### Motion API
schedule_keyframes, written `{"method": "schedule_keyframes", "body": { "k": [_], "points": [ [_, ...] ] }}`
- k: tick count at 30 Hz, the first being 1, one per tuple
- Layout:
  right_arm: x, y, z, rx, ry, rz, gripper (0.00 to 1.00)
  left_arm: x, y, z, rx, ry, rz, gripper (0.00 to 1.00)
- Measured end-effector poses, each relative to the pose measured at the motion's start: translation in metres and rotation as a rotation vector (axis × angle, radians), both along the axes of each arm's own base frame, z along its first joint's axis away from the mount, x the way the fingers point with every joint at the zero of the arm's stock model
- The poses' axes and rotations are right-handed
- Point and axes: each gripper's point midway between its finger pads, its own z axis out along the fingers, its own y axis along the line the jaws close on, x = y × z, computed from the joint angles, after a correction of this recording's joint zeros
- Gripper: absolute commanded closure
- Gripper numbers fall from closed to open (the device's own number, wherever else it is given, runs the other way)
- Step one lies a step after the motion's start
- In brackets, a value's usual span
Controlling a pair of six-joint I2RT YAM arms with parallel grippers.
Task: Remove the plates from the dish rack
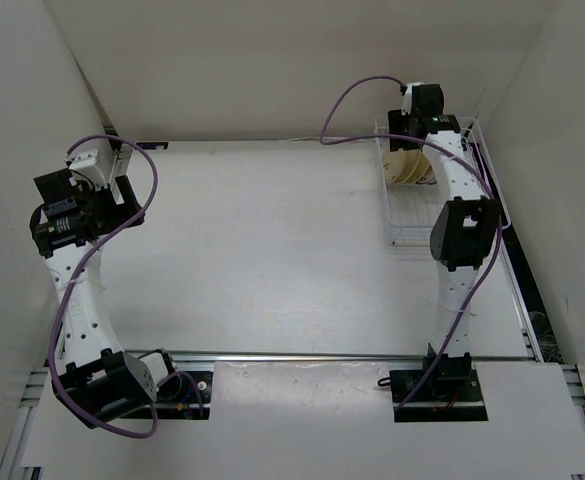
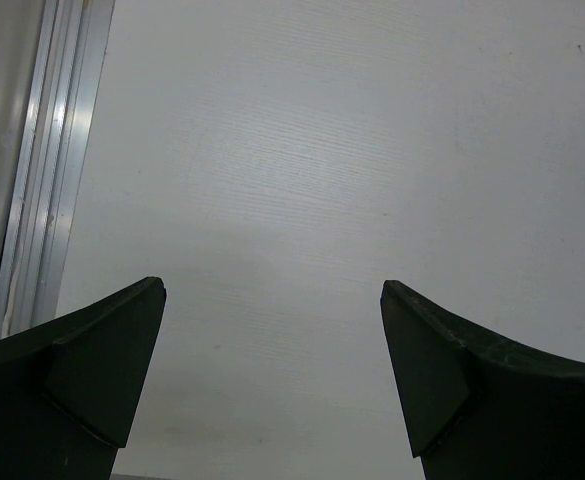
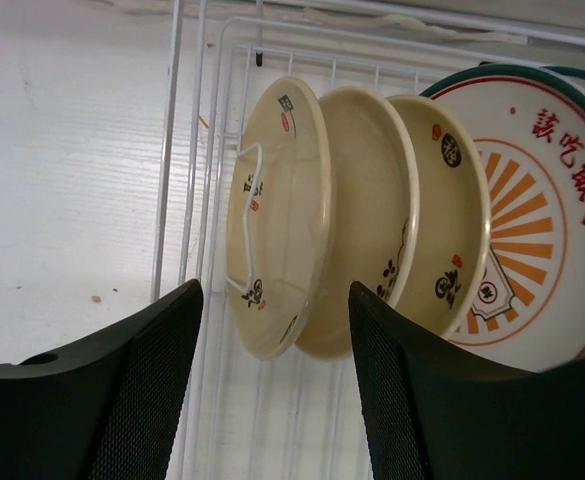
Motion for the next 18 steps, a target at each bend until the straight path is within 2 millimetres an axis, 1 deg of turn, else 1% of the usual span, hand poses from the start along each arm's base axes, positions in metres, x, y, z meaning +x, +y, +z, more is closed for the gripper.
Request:
{"method": "schedule_keyframes", "body": {
  "k": [6, 8, 11, 12, 15, 16, 18],
  "points": [
    [0.002, -0.003, -0.028, -0.004, 0.048, -0.005, 0.36, 0.000, 0.000, -0.002, -0.002, 0.004, 0.000, 0.00],
    [0.003, -0.004, -0.032, -0.004, 0.056, -0.006, 0.36, -0.001, 0.000, -0.004, -0.003, 0.007, 0.000, 0.00],
    [0.003, -0.003, -0.036, 0.000, 0.063, -0.002, 0.38, -0.001, 0.000, -0.005, -0.004, 0.011, 0.000, 0.00],
    [0.004, -0.002, -0.037, 0.002, 0.064, 0.000, 0.43, -0.001, 0.000, -0.006, -0.005, 0.012, 0.000, 0.00],
    [0.006, -0.001, -0.042, 0.007, 0.068, 0.003, 0.50, -0.001, -0.001, -0.009, -0.008, 0.018, 0.001, 0.00],
    [0.006, -0.001, -0.044, 0.008, 0.070, 0.003, 0.56, -0.002, -0.001, -0.009, -0.008, 0.019, 0.001, 0.00],
    [0.007, -0.001, -0.049, 0.010, 0.077, 0.004, 0.62, -0.002, -0.001, -0.010, -0.009, 0.021, 0.001, 0.00]
  ]
}}
